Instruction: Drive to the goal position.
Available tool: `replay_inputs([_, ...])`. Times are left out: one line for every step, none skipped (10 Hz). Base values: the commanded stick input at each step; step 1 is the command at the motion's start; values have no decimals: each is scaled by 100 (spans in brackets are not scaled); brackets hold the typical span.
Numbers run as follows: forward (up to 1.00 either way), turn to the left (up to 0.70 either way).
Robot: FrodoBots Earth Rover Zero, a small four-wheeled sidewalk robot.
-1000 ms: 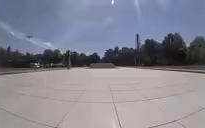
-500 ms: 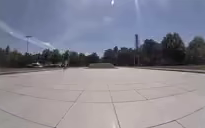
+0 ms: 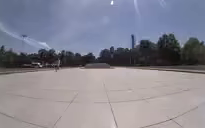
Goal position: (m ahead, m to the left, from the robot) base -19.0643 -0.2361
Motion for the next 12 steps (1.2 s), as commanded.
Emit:
replay_inputs([0, -70])
replay_inputs([0, -70])
replay_inputs([0, -70])
replay_inputs([0, -70])
replay_inputs([0, -70])
replay_inputs([0, -70])
replay_inputs([0, -70])
replay_inputs([0, -70])
replay_inputs([0, -70])
replay_inputs([0, -70])
replay_inputs([0, -70])
replay_inputs([0, -70])
